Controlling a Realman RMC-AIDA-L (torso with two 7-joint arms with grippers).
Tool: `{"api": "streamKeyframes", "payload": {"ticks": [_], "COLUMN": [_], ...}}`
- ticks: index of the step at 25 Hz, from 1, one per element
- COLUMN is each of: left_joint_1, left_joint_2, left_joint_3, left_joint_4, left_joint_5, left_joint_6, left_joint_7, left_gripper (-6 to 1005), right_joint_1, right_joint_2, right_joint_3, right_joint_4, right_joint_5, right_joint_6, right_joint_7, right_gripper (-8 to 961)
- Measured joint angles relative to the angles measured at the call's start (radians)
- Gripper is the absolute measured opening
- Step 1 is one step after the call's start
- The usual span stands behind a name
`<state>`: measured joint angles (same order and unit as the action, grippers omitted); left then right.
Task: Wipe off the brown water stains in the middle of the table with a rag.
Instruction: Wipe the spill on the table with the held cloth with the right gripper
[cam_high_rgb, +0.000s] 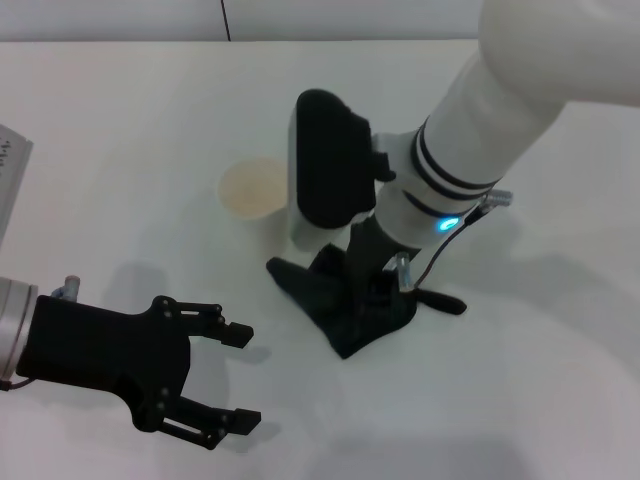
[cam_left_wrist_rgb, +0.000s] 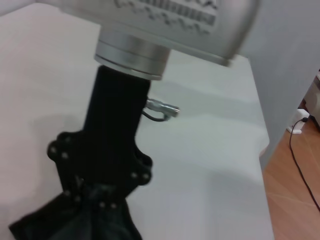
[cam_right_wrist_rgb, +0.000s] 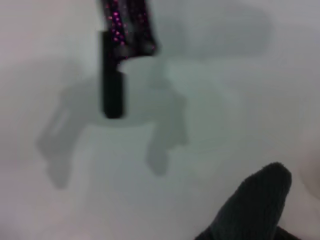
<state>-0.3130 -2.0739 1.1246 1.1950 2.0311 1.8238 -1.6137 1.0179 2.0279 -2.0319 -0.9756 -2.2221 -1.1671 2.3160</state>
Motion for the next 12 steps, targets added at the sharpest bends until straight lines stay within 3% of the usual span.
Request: {"api": "streamKeyframes", "payload": {"ticks": [6, 12], "left_joint_1": [0.000, 0.000], "left_joint_2": [0.000, 0.000], "left_joint_3": [0.001, 0.001], "left_joint_4": [0.000, 0.000], "left_joint_5": [0.000, 0.000], "left_joint_6": [0.000, 0.000], "left_joint_7": [0.000, 0.000], "left_gripper": [895, 895], "right_joint_1": [0.003, 0.018], "right_joint_2": [0.000, 0.000], "right_joint_3": [-0.023, -0.003], "right_joint_4": [-0.020, 0.047], "right_joint_5": [0.015, -0.003], "right_joint_6": [-0.005, 0.092], "right_joint_7": [-0.003, -0.005], "right_gripper": [80, 80]}}
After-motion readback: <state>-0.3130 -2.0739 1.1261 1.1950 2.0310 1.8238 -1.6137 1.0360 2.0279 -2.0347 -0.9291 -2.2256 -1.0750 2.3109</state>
